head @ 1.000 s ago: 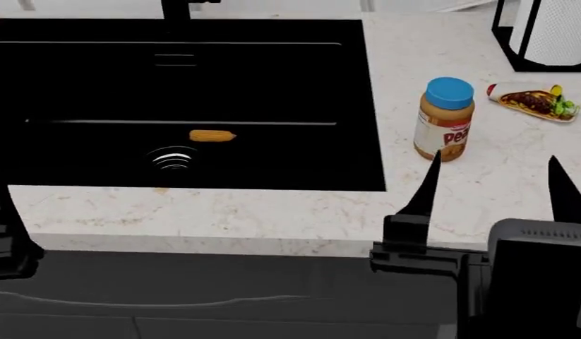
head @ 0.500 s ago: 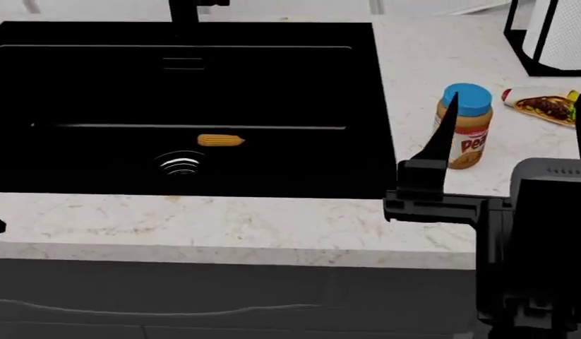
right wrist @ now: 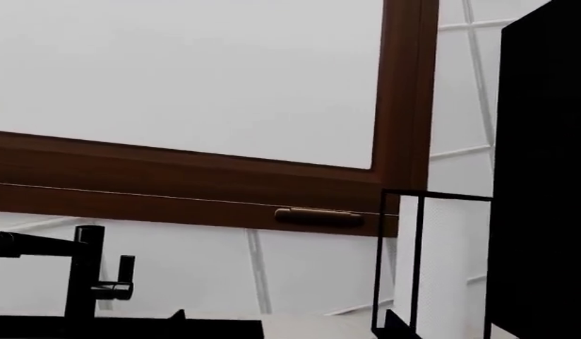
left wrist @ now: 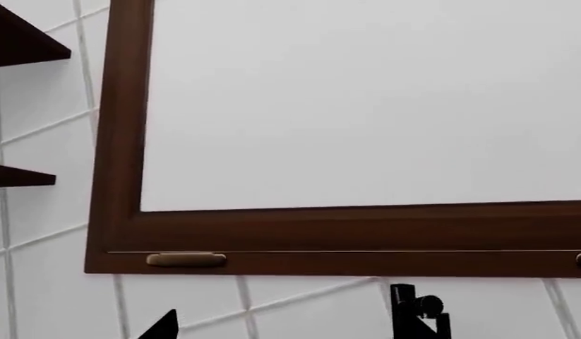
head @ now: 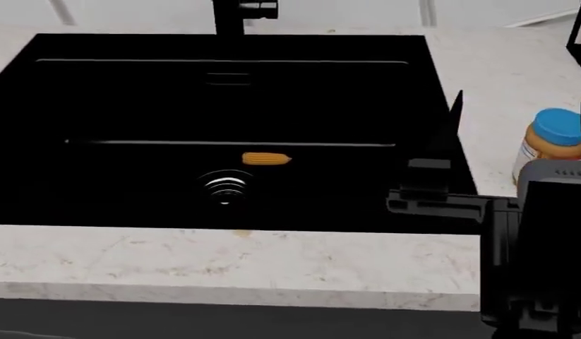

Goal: Turn the sink spout to the right.

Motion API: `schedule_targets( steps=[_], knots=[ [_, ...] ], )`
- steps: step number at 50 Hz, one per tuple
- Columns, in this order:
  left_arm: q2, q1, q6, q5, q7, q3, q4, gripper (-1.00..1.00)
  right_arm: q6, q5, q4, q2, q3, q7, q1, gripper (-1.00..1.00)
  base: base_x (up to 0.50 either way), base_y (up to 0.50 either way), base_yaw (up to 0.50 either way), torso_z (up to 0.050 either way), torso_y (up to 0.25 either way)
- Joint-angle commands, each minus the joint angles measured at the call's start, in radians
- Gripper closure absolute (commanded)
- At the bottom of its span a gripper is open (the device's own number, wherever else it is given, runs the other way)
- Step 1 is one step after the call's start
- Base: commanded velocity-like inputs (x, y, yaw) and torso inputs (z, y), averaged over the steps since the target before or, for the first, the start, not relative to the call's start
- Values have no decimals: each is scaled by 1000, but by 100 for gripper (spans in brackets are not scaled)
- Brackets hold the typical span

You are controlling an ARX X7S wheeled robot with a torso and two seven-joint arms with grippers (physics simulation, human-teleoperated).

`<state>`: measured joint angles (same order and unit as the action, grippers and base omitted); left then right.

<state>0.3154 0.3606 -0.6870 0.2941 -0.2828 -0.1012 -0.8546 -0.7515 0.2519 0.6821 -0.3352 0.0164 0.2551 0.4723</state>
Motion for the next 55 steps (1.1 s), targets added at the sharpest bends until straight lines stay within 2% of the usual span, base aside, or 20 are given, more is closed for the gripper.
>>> schedule_targets(
  steps=[1,27,55],
  knots=[
    [3,8,0,8,-3,1,1,-100,-2,6,10,-2,5,6,-6,-100,172,312,0,0,0],
    [9,29,-3,19,-12,17,9,-100,-23,14,17,-10,22,27,0,-100,210,283,0,0,0],
    [14,11,15,30,-18,22,14,-100,-23,26,21,-6,34,46,-19,-100,261,8,0,0,1]
  ],
)
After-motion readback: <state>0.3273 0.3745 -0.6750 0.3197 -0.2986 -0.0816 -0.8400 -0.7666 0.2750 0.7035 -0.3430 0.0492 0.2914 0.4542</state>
